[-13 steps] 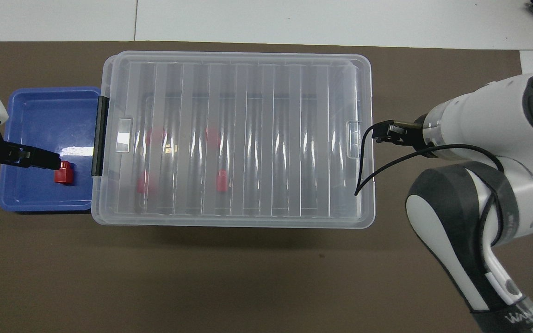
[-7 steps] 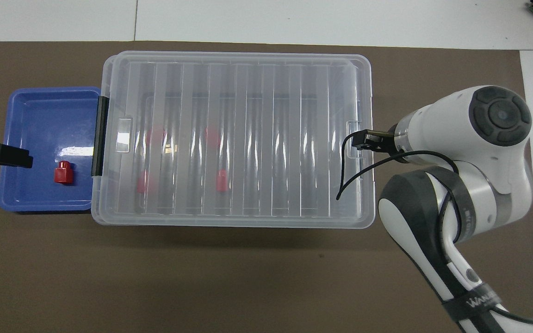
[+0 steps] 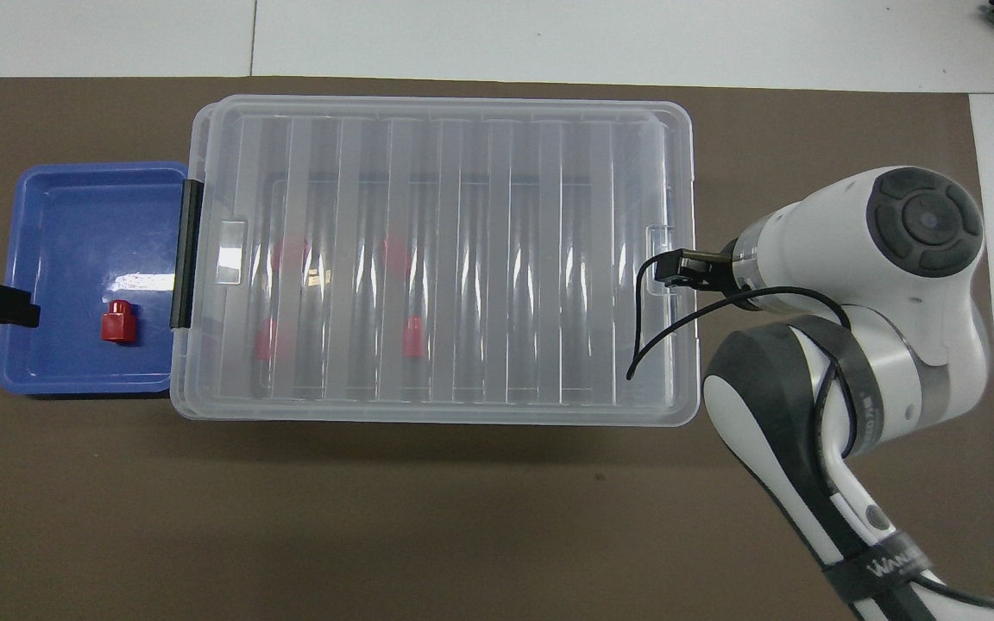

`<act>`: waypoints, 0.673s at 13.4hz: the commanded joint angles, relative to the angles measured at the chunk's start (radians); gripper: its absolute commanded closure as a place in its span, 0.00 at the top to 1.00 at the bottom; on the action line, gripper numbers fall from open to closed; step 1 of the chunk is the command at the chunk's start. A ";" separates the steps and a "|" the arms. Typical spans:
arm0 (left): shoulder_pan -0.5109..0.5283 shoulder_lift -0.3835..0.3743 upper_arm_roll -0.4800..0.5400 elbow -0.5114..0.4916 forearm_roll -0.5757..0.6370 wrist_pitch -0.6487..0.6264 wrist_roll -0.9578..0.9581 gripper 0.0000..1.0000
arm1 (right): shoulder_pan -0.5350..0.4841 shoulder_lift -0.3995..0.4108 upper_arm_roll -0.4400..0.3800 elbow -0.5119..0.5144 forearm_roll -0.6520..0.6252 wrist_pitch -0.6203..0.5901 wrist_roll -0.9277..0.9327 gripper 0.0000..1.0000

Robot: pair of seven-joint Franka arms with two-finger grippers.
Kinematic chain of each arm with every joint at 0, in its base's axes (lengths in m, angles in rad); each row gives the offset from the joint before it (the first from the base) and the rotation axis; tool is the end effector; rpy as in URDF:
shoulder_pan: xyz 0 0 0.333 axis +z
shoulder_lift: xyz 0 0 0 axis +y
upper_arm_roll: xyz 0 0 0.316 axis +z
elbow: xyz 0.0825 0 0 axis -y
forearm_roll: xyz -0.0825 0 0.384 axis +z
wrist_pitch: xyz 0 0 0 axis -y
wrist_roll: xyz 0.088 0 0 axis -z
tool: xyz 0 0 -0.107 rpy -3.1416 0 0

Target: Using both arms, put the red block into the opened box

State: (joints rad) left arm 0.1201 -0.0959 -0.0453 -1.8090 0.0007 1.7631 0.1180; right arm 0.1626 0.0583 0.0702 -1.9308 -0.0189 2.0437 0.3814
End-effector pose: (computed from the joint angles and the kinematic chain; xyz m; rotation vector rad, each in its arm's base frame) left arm 0.5355 0.0392 0.5801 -3.1301 0.0676 -0.0770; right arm 0.5636 0.1320 0.4611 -3.1284 0.2204 -0.0880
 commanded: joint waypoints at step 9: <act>0.095 0.110 -0.008 -0.431 0.019 0.710 0.014 1.00 | -0.230 -0.038 0.007 -0.047 -0.010 0.003 -0.380 1.00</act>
State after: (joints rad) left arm 0.1807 0.0429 -0.0451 -2.2063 0.0027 2.4490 0.1226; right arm -0.0288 0.0451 0.0678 -1.9499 -0.0191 2.0431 0.0625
